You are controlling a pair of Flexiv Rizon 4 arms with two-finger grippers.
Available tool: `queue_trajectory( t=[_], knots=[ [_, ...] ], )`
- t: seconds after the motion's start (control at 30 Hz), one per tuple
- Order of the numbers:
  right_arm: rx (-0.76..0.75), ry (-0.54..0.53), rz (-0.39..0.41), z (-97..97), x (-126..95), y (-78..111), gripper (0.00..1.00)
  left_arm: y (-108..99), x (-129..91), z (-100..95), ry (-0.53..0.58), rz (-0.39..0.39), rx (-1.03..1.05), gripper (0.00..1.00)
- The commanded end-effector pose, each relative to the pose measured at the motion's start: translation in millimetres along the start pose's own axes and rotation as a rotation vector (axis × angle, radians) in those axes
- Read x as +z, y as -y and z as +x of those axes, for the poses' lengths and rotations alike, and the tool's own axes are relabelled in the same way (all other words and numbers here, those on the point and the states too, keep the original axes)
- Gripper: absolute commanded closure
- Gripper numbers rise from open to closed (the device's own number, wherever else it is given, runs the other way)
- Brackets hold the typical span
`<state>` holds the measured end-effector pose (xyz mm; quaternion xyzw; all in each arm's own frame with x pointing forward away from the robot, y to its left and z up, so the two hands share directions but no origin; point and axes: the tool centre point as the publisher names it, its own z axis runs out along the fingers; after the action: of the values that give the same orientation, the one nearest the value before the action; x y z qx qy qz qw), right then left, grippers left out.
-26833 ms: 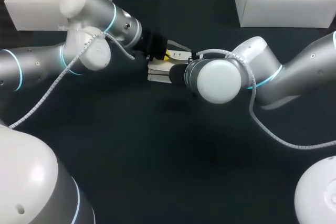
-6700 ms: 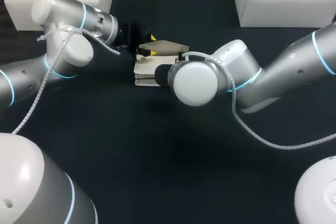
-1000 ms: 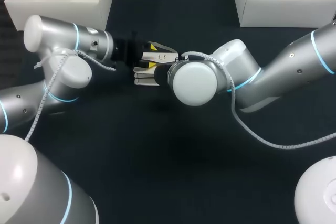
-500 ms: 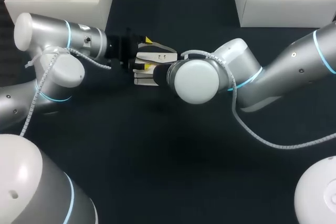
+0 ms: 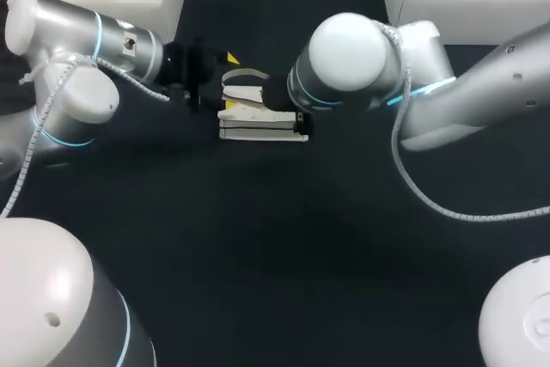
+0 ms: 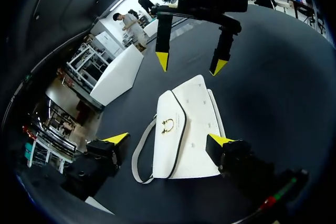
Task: Pick up the bag, open it, inspect its contents, close it, and place it on the opposite side
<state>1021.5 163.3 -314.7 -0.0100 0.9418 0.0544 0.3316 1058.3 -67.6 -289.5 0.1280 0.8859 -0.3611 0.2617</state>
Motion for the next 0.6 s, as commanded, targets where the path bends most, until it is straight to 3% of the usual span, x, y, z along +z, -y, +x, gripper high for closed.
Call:
queue_trajectory(
  t=[0.03,0.6],
  knots=[
    [0.003,-0.096,-0.011,-9.4,-11,6.4,0.0,4,-14,-1.6,-0.067,-0.023,-0.018,0.0],
    [-0.017,-0.281,-0.007,-27.0,-21,6.2,0.0,-2,-31,10.4,-0.299,-0.119,-0.201,0.0]
  ],
)
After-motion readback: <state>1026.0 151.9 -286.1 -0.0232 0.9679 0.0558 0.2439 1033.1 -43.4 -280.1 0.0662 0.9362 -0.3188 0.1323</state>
